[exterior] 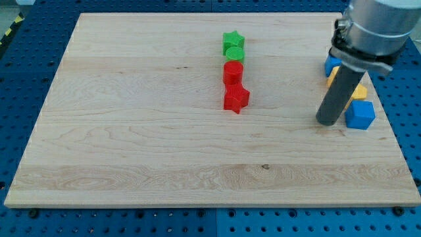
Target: Nudge the yellow hexagon left a bit
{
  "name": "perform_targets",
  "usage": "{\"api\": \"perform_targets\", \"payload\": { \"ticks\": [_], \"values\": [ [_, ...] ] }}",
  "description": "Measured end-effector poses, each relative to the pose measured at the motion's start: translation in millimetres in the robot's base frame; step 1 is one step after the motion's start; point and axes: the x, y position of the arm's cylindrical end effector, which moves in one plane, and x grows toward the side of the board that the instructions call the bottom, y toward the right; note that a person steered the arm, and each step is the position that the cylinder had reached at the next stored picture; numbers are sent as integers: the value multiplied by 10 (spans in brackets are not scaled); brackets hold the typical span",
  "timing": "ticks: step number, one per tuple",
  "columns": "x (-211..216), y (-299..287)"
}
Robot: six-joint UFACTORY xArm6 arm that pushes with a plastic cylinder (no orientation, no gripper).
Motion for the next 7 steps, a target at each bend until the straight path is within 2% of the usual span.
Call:
{"api": "perform_targets", "payload": {
  "ticks": [1, 2, 3, 4, 5, 7],
  "values": [
    [451, -215],
    [612, -794],
    [519, -1657],
    [429, -2103],
    [429, -2103],
    [429, -2636]
  ]
}}
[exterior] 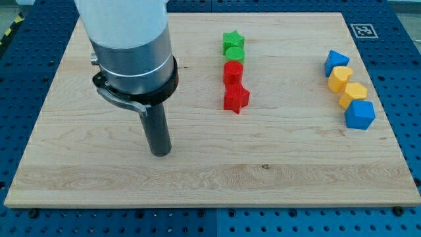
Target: Nudge the yellow hexagon left a bit
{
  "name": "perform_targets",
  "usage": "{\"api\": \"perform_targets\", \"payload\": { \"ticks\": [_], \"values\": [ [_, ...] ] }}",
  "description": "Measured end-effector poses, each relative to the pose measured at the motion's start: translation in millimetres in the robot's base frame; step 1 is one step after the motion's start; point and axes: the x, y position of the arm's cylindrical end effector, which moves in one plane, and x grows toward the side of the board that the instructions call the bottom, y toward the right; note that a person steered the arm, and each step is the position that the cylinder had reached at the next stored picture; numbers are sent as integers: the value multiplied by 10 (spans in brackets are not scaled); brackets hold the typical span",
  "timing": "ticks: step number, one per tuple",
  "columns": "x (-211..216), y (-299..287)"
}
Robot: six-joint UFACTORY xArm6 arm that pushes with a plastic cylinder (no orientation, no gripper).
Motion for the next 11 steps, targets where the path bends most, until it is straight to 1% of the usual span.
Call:
{"api": "perform_targets", "payload": {
  "ticks": [1, 2, 4, 5, 6, 7, 8, 9, 10, 11],
  "values": [
    [0, 130],
    [12, 864],
    [258, 2439],
    [307, 3186],
    [166, 3778],
    [-224, 4019],
    [-818, 4024],
    [-1013, 4020],
    [-1008, 4014],
    [-1001, 3878]
  ]
}}
